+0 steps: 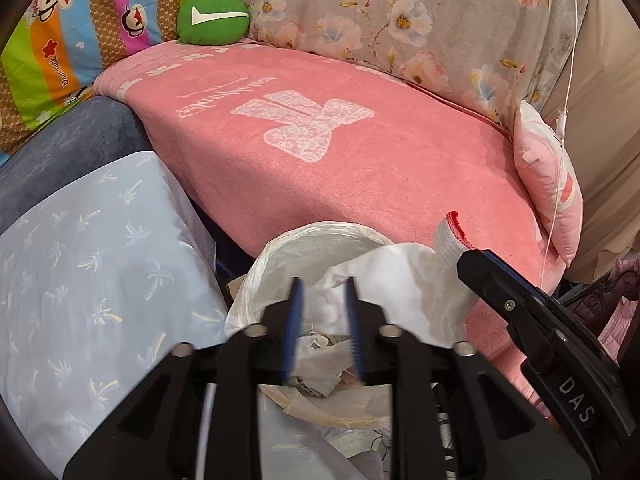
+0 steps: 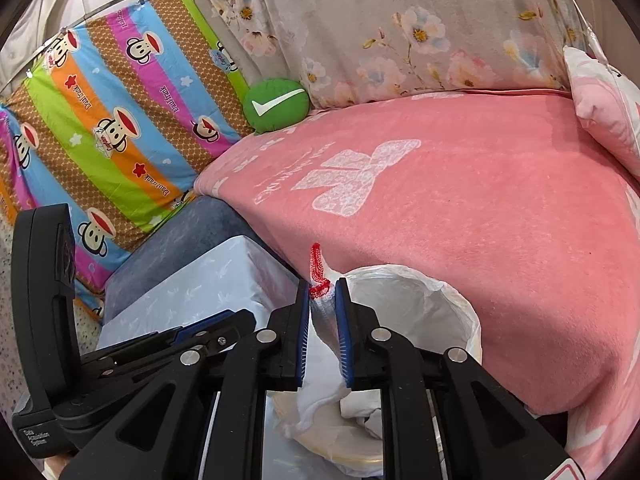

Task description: Organize soft objects

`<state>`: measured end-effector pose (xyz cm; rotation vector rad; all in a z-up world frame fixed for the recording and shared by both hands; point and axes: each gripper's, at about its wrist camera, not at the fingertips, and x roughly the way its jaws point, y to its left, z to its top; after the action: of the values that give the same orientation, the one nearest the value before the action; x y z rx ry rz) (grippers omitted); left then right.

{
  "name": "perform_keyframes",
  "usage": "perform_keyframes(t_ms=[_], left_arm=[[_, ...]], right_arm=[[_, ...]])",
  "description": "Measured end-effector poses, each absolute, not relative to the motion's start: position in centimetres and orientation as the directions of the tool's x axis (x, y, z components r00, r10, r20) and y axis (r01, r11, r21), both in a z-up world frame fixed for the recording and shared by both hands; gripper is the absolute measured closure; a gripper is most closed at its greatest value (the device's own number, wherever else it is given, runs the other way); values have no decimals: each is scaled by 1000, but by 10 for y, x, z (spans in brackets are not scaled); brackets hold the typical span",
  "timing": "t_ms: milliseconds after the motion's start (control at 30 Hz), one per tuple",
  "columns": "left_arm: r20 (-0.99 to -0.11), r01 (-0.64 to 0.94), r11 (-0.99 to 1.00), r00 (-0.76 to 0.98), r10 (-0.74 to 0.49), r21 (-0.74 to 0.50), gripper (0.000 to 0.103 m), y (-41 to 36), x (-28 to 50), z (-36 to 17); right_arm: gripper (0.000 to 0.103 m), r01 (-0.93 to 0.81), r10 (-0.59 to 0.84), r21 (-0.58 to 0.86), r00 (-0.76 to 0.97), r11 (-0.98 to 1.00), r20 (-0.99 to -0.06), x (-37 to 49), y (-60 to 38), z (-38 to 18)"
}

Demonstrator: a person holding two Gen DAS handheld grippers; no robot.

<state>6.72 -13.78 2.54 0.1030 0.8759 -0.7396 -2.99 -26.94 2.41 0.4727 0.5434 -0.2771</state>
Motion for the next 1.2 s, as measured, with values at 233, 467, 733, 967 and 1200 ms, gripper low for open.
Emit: perform_keyframes(t_ms=[233,467,733,967,1200], left_arm=[[-702,622,763,464,-540,-176,41,-134,67,32],[-705,609,773,470,-532,-178,41,-128,69,30],[-711,591,788,478,-516,-175,41,-120,70,27],[-713,575,801,491,-500,-166,41,-110,68,25],[-717,555,819,511,-475,-147,40,-97,64,22]], right_arm=[[82,381,-138,357,824,853,-549,-30,-269,26],[74,372,-138,340,823,864,-551,-29,-266,28],[68,362,-135,318,819,876,-558,-28,-258,30],[65,354,-137,276,801,894,-582,-29,-247,26],[60,359,-155,224,775,906,-613,-35,-235,21]])
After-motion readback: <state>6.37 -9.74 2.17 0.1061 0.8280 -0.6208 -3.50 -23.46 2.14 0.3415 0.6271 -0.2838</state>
